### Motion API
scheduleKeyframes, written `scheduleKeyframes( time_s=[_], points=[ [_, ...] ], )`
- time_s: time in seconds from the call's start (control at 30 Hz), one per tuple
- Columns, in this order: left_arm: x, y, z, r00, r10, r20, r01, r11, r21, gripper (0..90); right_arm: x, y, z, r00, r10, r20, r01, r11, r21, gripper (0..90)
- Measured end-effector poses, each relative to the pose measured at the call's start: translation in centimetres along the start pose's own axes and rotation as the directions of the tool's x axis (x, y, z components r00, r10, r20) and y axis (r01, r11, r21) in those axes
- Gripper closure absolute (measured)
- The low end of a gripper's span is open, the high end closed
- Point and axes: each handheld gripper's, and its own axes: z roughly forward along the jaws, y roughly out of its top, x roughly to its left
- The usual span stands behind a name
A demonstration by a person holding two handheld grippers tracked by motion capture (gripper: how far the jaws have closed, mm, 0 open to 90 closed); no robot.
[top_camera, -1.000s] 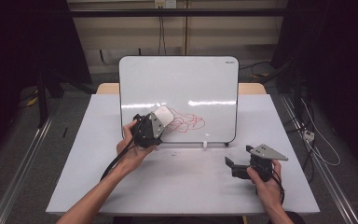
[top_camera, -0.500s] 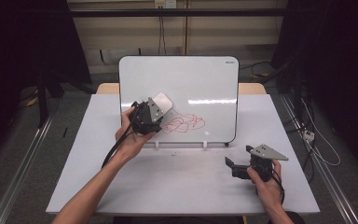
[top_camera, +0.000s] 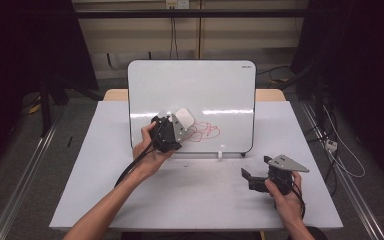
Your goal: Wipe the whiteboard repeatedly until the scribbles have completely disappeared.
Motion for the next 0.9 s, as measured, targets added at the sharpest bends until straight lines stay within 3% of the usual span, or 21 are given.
scheduleKeyframes(
  time_s=[0.33,0.47,0.67,0.9],
  points=[
    [-2.2,-0.8,-0.2,0.9986,0.048,0.02,-0.049,0.9988,0.008,31.2,0.0,0.0,0.0,1.0,0.0,-0.003,0.0,1.0,-0.001,5.0],
    [-2.0,-0.6,-0.1,0.9984,0.046,0.032,-0.047,0.9987,0.019,31.2,0.0,0.0,0.0,1.0,-0.002,-0.003,0.002,1.0,-0.001,5.0],
    [-0.6,0.0,-0.1,0.9992,-0.002,0.04,0.001,0.9994,0.034,31.2,0.0,0.0,0.0,1.0,0.001,-0.002,-0.001,1.0,0.0,5.0],
    [2.5,0.5,-0.2,0.997,-0.075,0.018,0.074,0.9966,0.037,31.2,0.0,0.0,0.0,1.0,0.002,-0.005,-0.002,1.0,-0.002,5.0]
  ],
)
